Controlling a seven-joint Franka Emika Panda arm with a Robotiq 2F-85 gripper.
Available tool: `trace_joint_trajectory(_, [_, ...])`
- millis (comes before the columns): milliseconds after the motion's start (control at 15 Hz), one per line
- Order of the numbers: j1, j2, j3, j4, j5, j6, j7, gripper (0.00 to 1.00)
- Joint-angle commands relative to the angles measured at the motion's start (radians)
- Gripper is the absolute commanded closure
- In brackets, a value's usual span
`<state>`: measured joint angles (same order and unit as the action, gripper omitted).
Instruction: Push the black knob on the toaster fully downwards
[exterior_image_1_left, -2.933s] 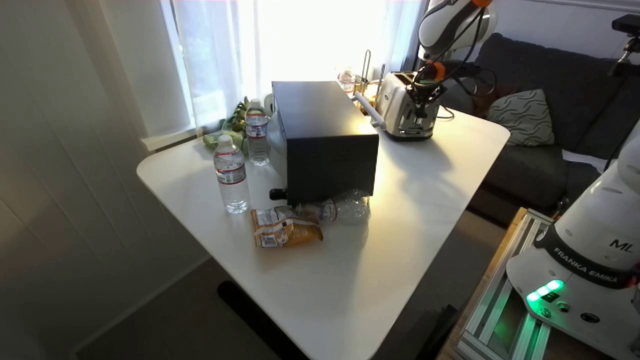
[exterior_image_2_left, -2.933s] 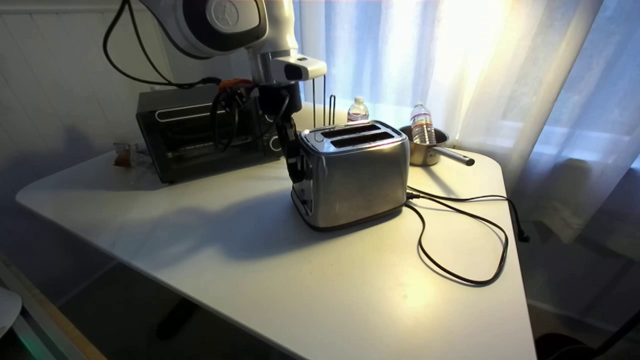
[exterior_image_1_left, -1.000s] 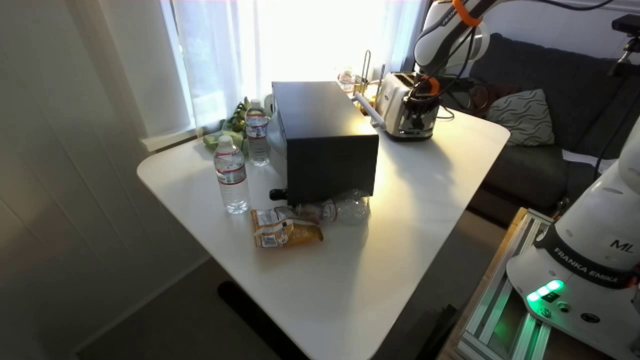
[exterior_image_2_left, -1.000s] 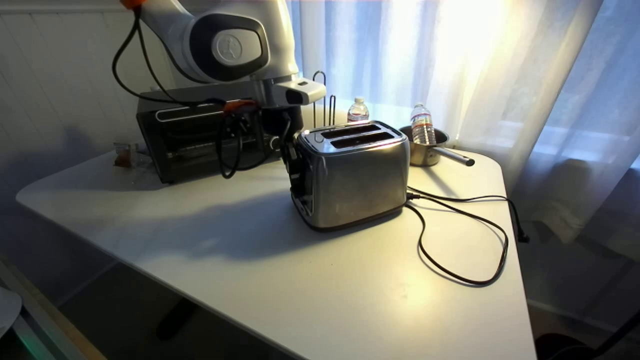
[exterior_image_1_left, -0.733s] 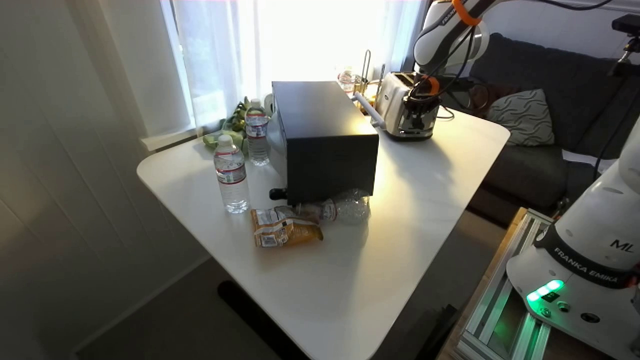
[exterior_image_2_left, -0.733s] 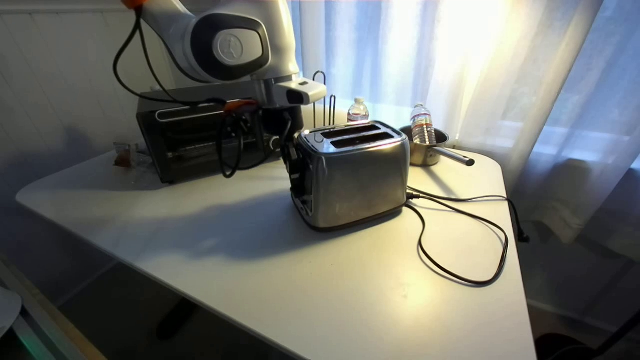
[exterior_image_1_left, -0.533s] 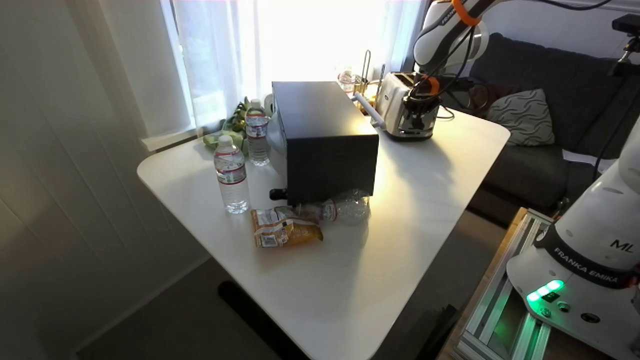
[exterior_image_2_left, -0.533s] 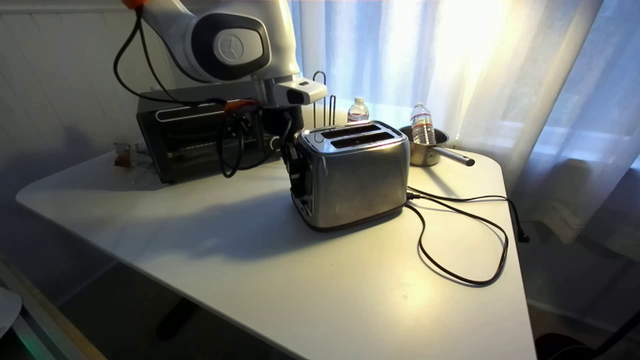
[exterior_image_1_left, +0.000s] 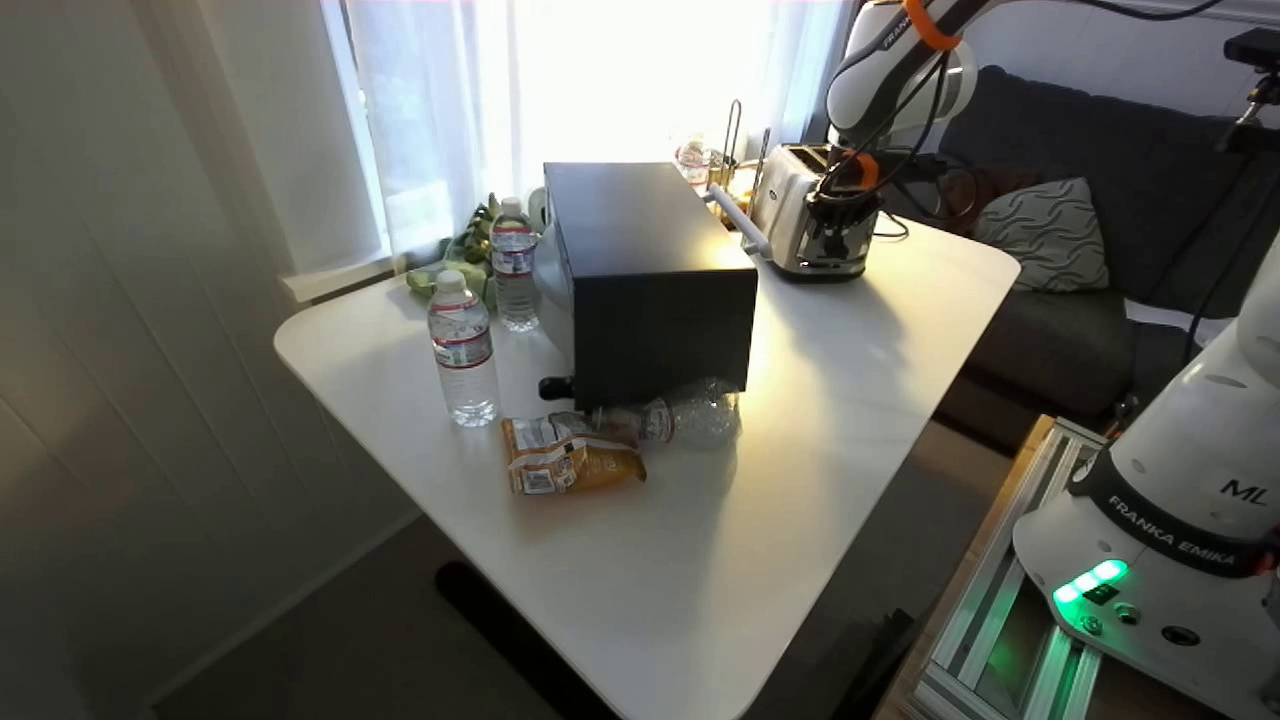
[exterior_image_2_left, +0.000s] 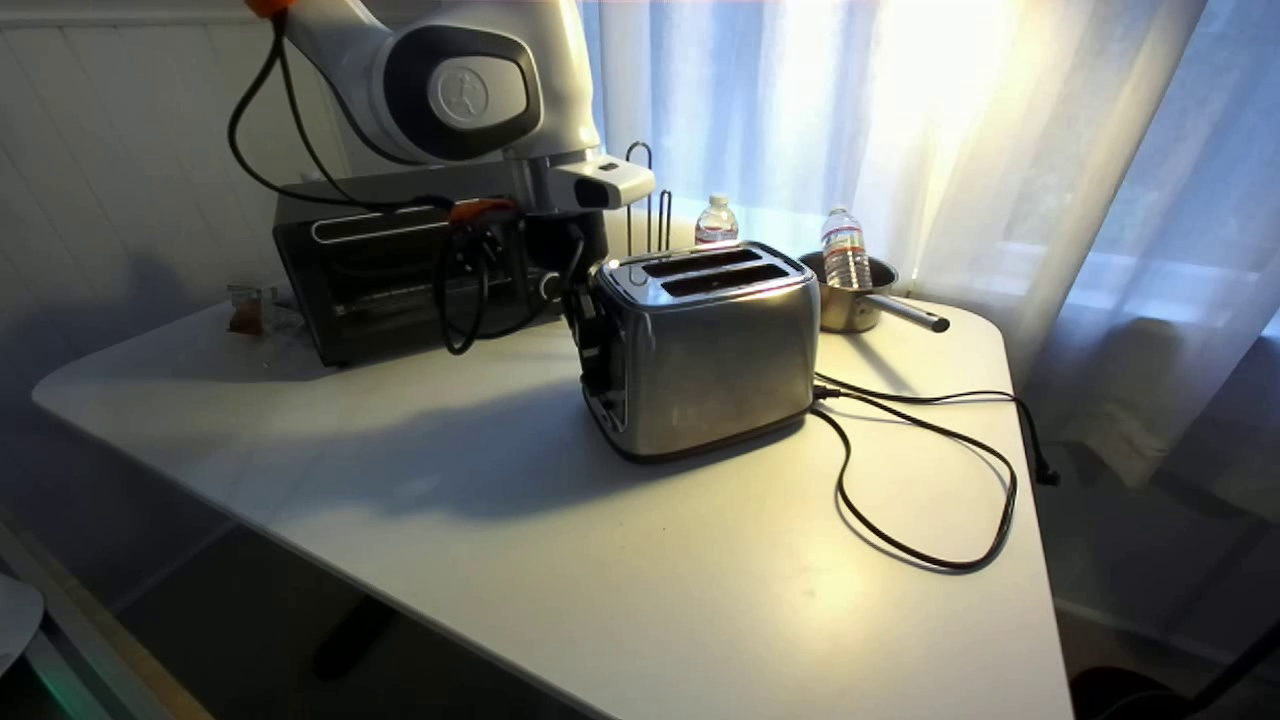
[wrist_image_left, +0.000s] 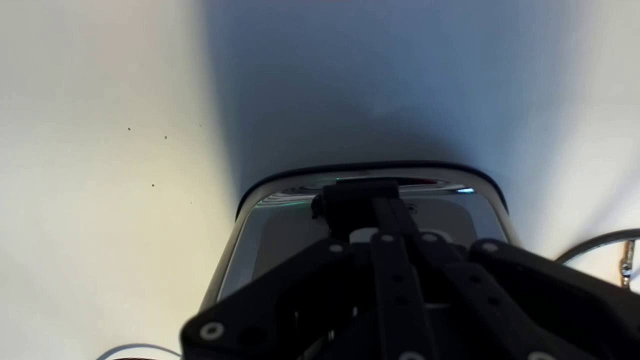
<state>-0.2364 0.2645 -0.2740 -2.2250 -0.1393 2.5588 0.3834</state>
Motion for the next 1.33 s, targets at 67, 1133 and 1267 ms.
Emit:
trace_joint_trajectory(67, [0.008, 0.089, -0.012, 0.007, 0.035, 0.05, 0.004, 1.0])
trace_joint_trajectory(1133, [0.006, -0.075, -0.036, -0.12, 0.058, 0.138, -0.013, 1.0])
trace_joint_trajectory(1267, [0.004, -0.109, -0.038, -0.146, 0.058, 0.145, -0.017, 1.0])
